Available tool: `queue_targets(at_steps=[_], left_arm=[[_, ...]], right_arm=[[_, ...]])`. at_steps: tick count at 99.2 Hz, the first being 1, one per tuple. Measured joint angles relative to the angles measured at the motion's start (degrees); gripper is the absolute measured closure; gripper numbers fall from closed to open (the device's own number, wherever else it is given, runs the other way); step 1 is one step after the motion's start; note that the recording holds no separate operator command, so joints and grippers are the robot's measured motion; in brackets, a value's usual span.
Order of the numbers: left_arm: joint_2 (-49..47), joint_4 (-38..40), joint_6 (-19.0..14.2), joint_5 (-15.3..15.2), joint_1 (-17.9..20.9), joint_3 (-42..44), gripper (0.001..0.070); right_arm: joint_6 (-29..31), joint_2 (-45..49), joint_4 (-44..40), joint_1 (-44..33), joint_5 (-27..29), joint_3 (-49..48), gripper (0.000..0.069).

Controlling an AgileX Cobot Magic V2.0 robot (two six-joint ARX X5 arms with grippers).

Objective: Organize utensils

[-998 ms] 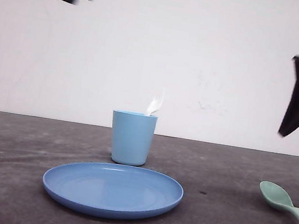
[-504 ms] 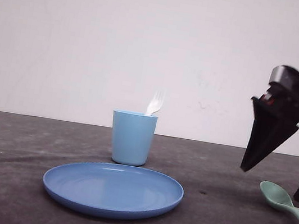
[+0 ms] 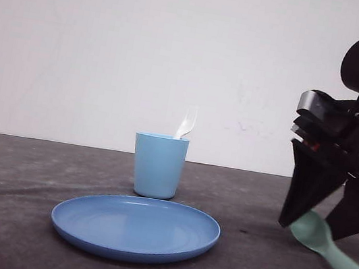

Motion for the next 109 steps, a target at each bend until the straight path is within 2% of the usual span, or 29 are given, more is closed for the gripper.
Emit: queue_targets(at_steps=[14, 26, 39, 62, 72, 88, 98, 109], left_arm=[[0.0, -0.02, 0.0, 0.0, 0.0, 0.0, 0.0547], [0.0, -0.02, 0.0, 0.02, 0.0, 0.0, 0.0547], [0.0, -0.02, 0.0, 0.0, 0.0, 0.0, 0.0547], [0.0, 0.0, 0.0, 0.02, 0.0, 0.0, 0.0547], [0.0, 0.02, 0.0, 0.02, 0.0, 0.0, 0.0547], [0.0, 0.02, 0.0, 0.02, 0.0, 0.0, 0.0547], [0.0, 0.02, 0.0, 0.0, 0.0, 0.0, 0.0547], [0.0, 0.04, 0.0, 0.0, 0.0, 0.0, 0.0547]], right_arm=[[0.0, 0.0, -0.26, 0.07, 0.98, 0.0, 0.0589], [0.02, 0.0, -0.28, 0.04, 2.64, 0.0, 0.0662], [0.07, 0.0, 0.35, 0.0, 1.84, 0.0, 0.0667], [2.62, -0.04, 5.88, 0.7, -10.34, 1.75, 0.0667], [4.55, -0.13, 10.38, 1.99, -13.16, 5.6, 0.0667], [6.51, -0.35, 19.61, 4.57, -13.51, 10.51, 0.0667], [7.17, -0.35, 28.96, 6.54, -13.2, 11.08, 0.0667], [7.26, -0.35, 39.67, 8.96, -7.54, 11.08, 0.0667]])
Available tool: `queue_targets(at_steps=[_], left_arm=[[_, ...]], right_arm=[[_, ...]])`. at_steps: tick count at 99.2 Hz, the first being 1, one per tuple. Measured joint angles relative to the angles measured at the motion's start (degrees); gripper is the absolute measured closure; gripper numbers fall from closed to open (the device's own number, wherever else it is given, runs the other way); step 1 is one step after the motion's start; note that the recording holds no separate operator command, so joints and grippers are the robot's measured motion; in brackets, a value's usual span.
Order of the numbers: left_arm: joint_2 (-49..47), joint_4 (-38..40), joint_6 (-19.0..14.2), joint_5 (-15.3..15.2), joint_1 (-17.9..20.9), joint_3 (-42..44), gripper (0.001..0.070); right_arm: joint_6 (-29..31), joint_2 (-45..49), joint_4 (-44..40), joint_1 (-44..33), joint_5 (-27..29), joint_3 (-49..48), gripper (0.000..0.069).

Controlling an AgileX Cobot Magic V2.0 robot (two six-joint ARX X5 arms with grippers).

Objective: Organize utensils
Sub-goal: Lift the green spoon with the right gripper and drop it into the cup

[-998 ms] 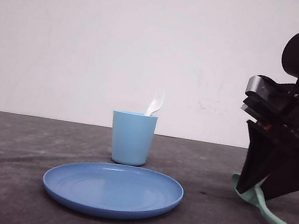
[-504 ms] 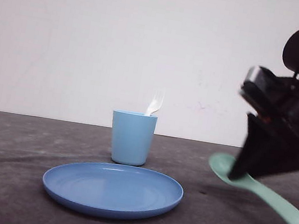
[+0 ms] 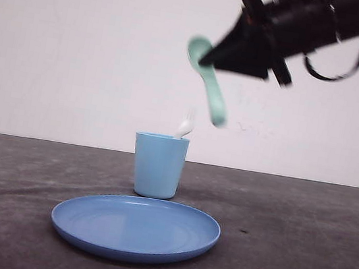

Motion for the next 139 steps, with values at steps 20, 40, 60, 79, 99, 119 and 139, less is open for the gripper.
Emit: queue_targets(at_steps=[20, 40, 60, 79, 99, 119, 139], left_arm=[[0.0, 0.0, 0.0, 0.02, 0.0, 0.0, 0.0547], [0.0, 0.0, 0.0, 0.02, 0.0, 0.0, 0.0547], [0.0, 0.0, 0.0, 0.02, 0.0, 0.0, 0.0547], [0.0, -0.02, 0.0, 0.02, 0.0, 0.0, 0.0547], [0.02, -0.11, 0.0, 0.02, 0.0, 0.0, 0.0547], [0.0, -1.01, 0.0, 0.02, 0.0, 0.0, 0.0547], [0.0, -1.81, 0.0, 0.02, 0.0, 0.0, 0.0547]], right_arm=[[-4.52, 0.0, 9.97, 4.59, 15.78, 0.02, 0.0667], [-9.68, 1.18, 18.64, 7.56, 22.38, 0.07, 0.0668], [-10.86, 7.56, 27.69, 8.57, 22.4, 0.15, 0.0668], [-11.76, 13.64, 30.36, 8.61, 22.45, 0.15, 0.0668], [-12.26, 19.26, 30.03, 8.61, 22.47, 0.15, 0.0668], [-12.26, 21.92, 29.68, 8.63, 22.47, 0.15, 0.0668], [-12.26, 21.99, 26.77, 8.63, 22.45, 0.15, 0.0668]])
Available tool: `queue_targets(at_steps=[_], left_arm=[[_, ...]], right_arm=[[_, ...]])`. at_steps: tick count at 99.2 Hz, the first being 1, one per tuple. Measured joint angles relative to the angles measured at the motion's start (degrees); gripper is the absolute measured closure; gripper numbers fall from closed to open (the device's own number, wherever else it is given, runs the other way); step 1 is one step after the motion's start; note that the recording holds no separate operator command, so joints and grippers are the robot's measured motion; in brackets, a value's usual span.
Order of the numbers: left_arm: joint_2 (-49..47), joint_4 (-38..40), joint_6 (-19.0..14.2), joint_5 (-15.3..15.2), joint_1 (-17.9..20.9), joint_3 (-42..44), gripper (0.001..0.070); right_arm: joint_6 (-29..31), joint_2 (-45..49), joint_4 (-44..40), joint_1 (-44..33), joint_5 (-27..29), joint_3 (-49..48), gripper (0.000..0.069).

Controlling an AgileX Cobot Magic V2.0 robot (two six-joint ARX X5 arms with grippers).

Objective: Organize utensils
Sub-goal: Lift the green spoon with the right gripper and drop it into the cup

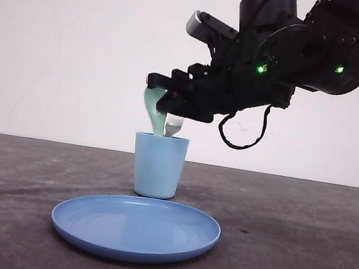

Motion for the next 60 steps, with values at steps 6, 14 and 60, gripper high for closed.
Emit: queue_targets(at_steps=[6, 14, 60], left_arm=[[0.02, 0.02, 0.0, 0.0, 0.0, 0.0, 0.0547], [0.0, 0.02, 0.0, 0.0, 0.0, 0.0, 0.0547], [0.0, 0.0, 0.02, 0.0, 0.0, 0.0, 0.0547]], right_arm=[[0.0, 0.0, -1.31, 0.0, 0.02, 0.0, 0.0668], [0.0, 0.0, -2.86, 0.0, 0.02, 0.0, 0.0663], [0.0, -1.73, -2.75, 0.02, -0.28, 0.0, 0.0248]])
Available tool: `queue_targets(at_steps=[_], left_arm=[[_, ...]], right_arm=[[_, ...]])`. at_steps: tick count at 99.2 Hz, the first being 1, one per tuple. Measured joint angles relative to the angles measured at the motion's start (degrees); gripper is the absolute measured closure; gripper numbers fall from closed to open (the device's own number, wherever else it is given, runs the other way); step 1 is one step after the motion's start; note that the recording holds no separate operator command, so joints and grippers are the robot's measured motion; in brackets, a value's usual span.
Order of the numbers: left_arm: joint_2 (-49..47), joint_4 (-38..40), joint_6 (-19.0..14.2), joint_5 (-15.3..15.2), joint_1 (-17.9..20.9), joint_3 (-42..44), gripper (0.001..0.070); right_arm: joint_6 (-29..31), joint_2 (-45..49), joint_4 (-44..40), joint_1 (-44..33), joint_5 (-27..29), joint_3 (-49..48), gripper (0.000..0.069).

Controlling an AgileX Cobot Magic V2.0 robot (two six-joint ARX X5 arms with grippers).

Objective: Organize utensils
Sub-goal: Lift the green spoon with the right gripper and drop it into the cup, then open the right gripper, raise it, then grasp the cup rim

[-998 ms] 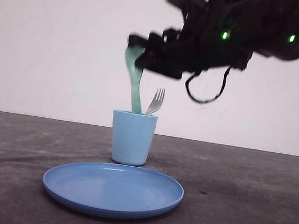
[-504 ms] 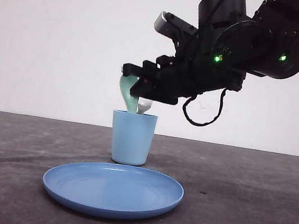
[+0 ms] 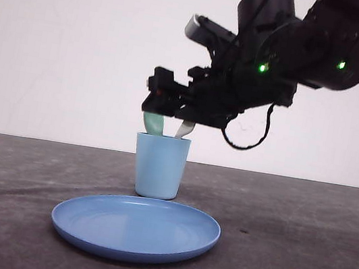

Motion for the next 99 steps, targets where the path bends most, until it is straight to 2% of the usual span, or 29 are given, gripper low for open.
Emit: queue_targets(at_steps=[13, 25, 43, 65, 71, 88, 99], left_arm=[[0.02, -0.02, 0.0, 0.0, 0.0, 0.0, 0.0547], [0.0, 0.0, -0.02, 0.0, 0.0, 0.0, 0.0547], [0.02, -0.02, -0.02, 0.0, 0.0, 0.0, 0.0547], [0.02, -0.04, 0.0, 0.0, 0.0, 0.0, 0.0547], [0.0, -0.02, 0.0, 0.0, 0.0, 0.0, 0.0547], [0.02, -0.02, 0.0, -0.02, 0.02, 0.0, 0.0547], [0.0, -0.04, 0.0, 0.0, 0.04, 0.0, 0.0547]], right_arm=[[0.0, -5.29, -2.08, 0.0, -0.33, 0.0, 0.0246], [0.0, -11.41, -8.39, 0.0, -2.78, 0.02, 0.0246], [0.0, -20.65, -23.67, -0.96, -2.86, 0.02, 0.0246], [0.02, -29.24, -44.41, -6.08, -3.17, 0.04, 0.0243], [0.0, -29.46, -49.24, -7.43, -4.48, 0.04, 0.0209], [-0.46, -29.03, -56.0, -7.61, -6.21, 0.04, 0.003], [-0.92, -28.61, -56.02, -6.67, -6.19, -0.11, 0.0011]])
